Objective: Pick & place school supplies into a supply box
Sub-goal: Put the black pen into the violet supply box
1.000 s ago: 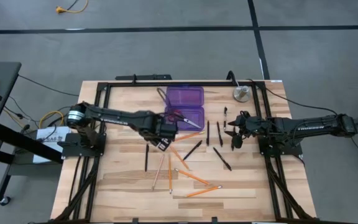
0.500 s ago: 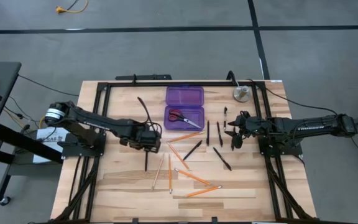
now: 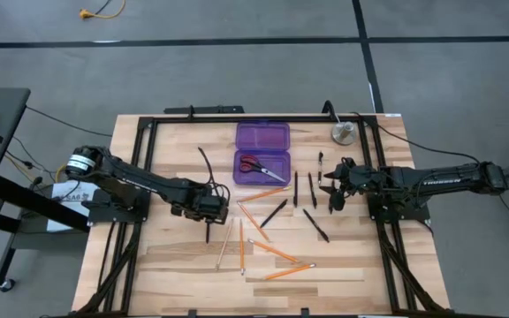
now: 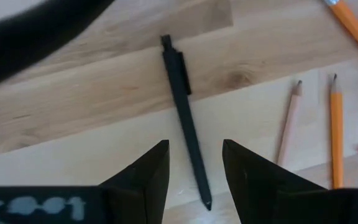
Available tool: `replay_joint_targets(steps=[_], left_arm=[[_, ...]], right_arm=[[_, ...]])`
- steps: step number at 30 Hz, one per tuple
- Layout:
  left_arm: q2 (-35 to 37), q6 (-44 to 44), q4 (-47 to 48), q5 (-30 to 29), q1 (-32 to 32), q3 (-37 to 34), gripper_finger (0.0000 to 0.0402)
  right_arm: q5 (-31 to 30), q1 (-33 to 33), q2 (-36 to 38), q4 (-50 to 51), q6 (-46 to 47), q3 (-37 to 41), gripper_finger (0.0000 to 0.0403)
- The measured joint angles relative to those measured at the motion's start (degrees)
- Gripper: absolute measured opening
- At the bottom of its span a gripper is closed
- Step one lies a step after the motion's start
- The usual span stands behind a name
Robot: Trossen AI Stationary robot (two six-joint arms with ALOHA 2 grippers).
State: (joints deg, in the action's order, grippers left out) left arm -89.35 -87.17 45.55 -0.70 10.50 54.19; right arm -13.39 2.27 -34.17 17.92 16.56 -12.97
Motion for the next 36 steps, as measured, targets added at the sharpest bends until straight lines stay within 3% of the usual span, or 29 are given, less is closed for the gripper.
replay_joint_targets(steps=[20, 29, 36], left_arm=[[-11.5, 4.2, -5.7, 4.3, -0.3, 0.3, 0.0137], [-11.5, 4.2, -5.3, 3.3, -0.4, 0.2, 0.0136], [-11.5, 4.1, -4.9, 2.2, -0.4, 0.2, 0.0092]], right_arm=[[0.0, 0.0, 0.0, 0.0, 0.0, 0.0, 0.0230], [0.0, 0.0, 0.0, 0.0, 0.0, 0.0, 0.0230], [0.0, 0.0, 0.0, 0.0, 0.0, 0.0, 0.0230]])
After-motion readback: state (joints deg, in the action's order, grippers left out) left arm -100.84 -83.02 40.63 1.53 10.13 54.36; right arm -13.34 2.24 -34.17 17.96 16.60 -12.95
